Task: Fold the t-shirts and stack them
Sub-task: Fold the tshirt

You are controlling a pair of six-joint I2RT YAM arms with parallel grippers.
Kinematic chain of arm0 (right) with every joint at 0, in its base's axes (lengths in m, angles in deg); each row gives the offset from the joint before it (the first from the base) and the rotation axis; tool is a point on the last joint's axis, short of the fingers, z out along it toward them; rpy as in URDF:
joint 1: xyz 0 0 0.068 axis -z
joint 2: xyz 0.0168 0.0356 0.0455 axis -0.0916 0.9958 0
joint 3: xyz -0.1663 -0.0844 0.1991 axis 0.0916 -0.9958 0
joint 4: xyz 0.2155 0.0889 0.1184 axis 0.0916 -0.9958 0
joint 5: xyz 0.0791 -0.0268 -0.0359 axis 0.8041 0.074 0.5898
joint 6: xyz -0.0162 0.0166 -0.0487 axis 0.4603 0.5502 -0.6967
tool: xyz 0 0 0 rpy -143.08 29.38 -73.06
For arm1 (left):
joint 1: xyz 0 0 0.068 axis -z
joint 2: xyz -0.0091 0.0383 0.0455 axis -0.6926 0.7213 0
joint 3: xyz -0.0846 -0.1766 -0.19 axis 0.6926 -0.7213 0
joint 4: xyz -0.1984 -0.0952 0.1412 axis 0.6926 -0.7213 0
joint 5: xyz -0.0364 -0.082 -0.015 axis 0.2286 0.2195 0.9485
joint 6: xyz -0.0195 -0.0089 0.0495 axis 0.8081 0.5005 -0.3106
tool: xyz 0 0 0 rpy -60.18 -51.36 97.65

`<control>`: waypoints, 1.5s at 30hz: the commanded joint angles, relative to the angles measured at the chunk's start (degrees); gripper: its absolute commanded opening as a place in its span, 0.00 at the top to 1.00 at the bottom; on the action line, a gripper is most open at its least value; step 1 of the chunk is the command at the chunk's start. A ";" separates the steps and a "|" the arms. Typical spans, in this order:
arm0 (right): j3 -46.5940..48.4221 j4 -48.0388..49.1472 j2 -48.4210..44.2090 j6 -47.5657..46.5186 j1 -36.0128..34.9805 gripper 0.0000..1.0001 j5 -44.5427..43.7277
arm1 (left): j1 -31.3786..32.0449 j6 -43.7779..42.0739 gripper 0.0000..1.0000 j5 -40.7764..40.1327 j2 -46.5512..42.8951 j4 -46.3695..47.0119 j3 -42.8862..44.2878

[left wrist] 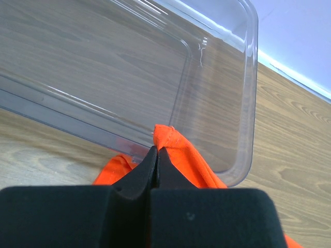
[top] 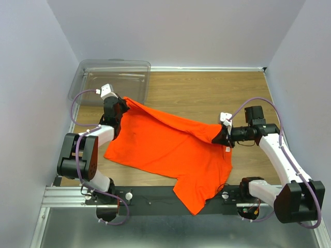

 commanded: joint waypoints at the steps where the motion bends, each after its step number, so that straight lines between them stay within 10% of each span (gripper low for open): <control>1: 0.21 -1.31 -0.95 -0.82 -0.41 0.93 -1.54 | -0.67 0.49 1.00 -1.34 0.04 -4.14 -1.08; 13: 0.21 -0.96 -2.98 -0.56 -0.41 0.94 -4.44 | -1.55 5.85 0.44 -3.79 -6.36 -7.30 -5.03; 45: -0.85 -5.88 -2.71 -6.19 -3.12 0.93 -5.85 | -6.56 7.88 0.32 5.43 -29.67 -11.52 -15.32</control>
